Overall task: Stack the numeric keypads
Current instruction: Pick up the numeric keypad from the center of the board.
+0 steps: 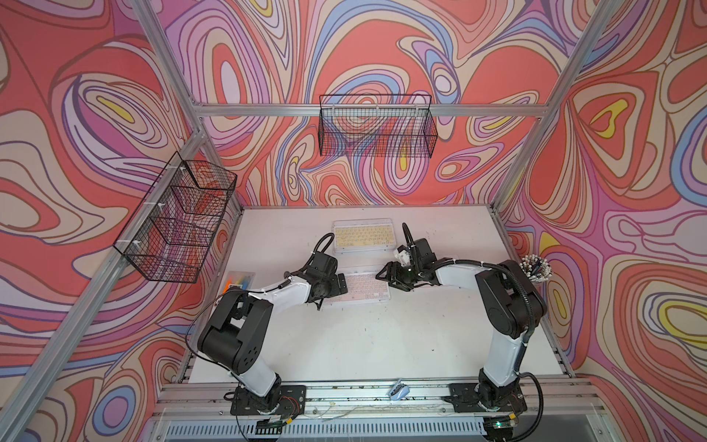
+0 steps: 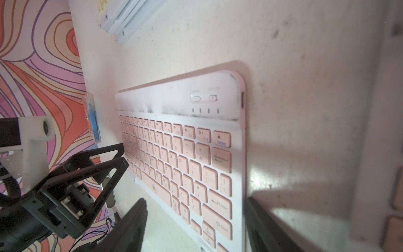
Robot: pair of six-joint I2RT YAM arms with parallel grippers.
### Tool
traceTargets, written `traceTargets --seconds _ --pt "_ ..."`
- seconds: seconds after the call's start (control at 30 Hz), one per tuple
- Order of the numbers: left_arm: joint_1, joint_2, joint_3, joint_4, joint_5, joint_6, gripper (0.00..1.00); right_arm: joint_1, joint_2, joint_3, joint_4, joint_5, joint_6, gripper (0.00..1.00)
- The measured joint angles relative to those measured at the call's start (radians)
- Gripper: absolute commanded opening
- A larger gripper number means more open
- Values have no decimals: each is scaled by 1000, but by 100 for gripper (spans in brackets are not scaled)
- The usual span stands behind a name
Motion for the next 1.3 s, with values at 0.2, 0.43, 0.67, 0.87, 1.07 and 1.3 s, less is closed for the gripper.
traceTargets --seconds 0.2,0.43,0.67,0.87,1.07,1.3 --pt "13 -28 -48 59 4 0 97 -35 11 -67 134 -107 66 64" --pt "40 -53 -95 119 7 0 97 -43 24 -131 290 -182 164 58" --pt "58 -71 -128 166 19 0 97 -67 38 -196 518 -245 311 55" --pt "86 -91 -163 208 39 -1 96 -71 71 -216 701 -278 419 51" --pt "105 -99 -186 259 96 -9 96 -61 84 -221 798 -315 480 50" --pt "107 -99 -204 307 161 -19 96 -48 84 -220 769 -343 465 45"
